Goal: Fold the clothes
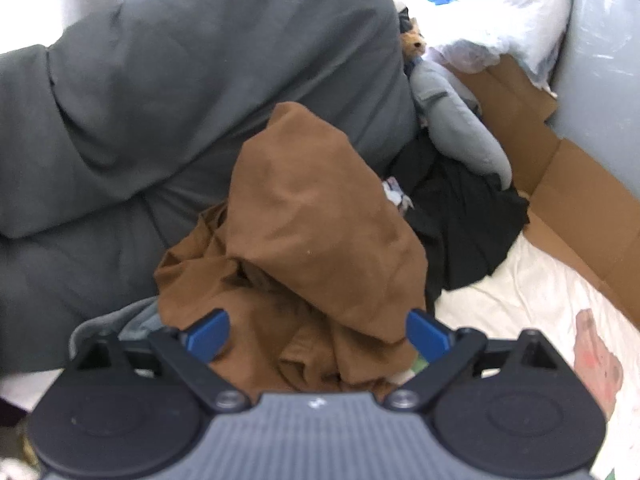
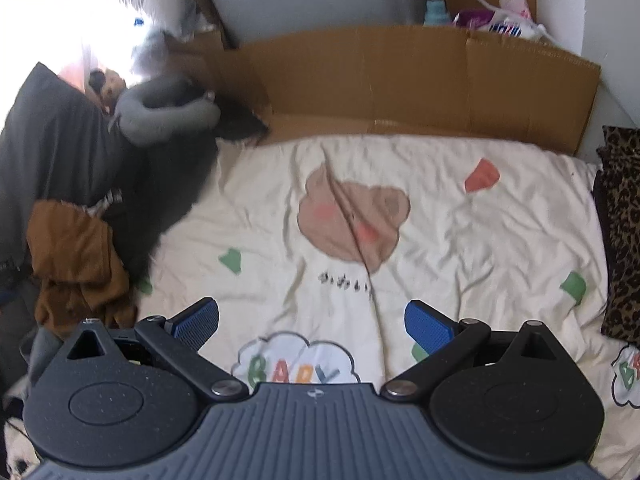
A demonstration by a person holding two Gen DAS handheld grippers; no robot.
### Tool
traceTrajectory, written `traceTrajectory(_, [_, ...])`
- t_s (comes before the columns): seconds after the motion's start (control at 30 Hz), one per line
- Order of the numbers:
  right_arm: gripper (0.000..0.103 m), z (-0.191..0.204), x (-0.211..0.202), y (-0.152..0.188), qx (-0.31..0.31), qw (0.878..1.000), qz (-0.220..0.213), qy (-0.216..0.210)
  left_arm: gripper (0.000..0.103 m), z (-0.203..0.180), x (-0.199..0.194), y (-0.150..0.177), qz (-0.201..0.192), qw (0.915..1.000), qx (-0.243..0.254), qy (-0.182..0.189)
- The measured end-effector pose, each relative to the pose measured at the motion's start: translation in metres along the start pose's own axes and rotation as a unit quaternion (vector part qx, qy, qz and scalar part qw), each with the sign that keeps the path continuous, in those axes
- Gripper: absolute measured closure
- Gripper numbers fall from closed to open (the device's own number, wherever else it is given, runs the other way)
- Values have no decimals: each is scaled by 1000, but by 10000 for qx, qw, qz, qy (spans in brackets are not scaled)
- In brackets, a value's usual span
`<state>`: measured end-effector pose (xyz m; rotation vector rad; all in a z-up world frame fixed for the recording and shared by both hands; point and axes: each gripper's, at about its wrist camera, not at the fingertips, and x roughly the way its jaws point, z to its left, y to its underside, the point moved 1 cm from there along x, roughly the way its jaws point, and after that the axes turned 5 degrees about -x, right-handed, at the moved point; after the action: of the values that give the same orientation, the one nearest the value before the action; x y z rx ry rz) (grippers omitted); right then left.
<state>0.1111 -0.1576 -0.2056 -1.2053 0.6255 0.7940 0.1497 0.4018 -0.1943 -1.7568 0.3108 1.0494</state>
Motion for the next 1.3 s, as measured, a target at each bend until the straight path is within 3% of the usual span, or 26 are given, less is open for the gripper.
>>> traceTrajectory(0.33, [2, 6, 20, 28, -159, 9988, 445, 121, 6, 16, 49, -21, -118, 9982, -530, 244])
traceTrajectory(0.53, [2, 11, 27, 33, -228, 9985, 492, 107, 8, 23, 87, -25, -323, 9980, -440, 329])
traceTrajectory(0.6, [2, 14, 29, 34, -313, 9980, 544, 109, 18, 26, 93, -25, -413, 9967, -476, 512])
traceTrajectory(0.67, [2, 15, 31, 34, -371, 9976, 564, 121, 63, 25, 96, -25, -397, 9967, -402, 586])
traceTrajectory(0.77, [2, 16, 31, 34, -411, 9975, 562, 98, 82, 23, 93, -26, -375, 9948, -478, 822])
traceTrajectory(1.07, [2, 18, 33, 33, -484, 9974, 532, -8, 89, -25, 49, -19, -323, 9885, 117, 1473])
traceTrajectory(1.3, [2, 17, 27, 32, -462, 9978, 473, -28, 89, -47, 42, -15, -276, 9863, 192, 1615])
